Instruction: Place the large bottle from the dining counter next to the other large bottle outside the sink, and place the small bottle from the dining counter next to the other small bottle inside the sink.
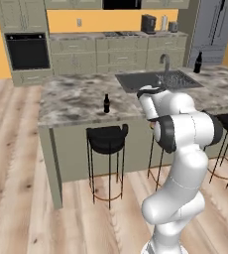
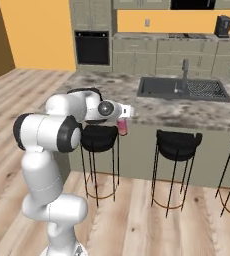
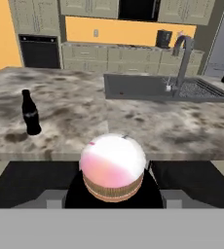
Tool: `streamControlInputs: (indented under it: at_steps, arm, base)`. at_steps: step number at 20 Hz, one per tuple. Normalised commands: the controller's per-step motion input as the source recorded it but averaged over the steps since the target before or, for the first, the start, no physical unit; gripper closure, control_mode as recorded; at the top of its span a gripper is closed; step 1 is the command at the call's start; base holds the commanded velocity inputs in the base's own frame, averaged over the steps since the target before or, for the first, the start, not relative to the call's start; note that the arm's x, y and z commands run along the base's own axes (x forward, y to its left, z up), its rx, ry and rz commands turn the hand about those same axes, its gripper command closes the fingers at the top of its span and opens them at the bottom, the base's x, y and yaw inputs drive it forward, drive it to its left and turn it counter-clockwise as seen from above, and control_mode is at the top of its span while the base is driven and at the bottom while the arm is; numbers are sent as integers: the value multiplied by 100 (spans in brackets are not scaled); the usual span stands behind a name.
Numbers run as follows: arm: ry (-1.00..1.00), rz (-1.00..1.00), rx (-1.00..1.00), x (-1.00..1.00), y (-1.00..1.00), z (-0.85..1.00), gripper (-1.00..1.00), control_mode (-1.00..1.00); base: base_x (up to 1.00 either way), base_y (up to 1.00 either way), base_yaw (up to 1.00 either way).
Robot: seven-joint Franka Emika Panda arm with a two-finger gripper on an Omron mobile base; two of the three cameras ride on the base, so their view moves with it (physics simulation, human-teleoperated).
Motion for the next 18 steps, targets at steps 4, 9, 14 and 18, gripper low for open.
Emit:
streamControlInputs:
  at_steps: [4, 9, 14, 18]
  arm:
    - [0, 0, 0, 0, 0, 0, 100, 100]
    - [0, 0, 0, 0, 0, 0, 100, 100]
    - [0, 0, 0, 0, 0, 0, 100, 100]
    - [0, 0, 0, 0, 0, 0, 100, 100]
  base:
    - [-78, 0, -13]
    - [-58, 0, -36]
    - [-30, -1, -50]
    - [8, -37, -36]
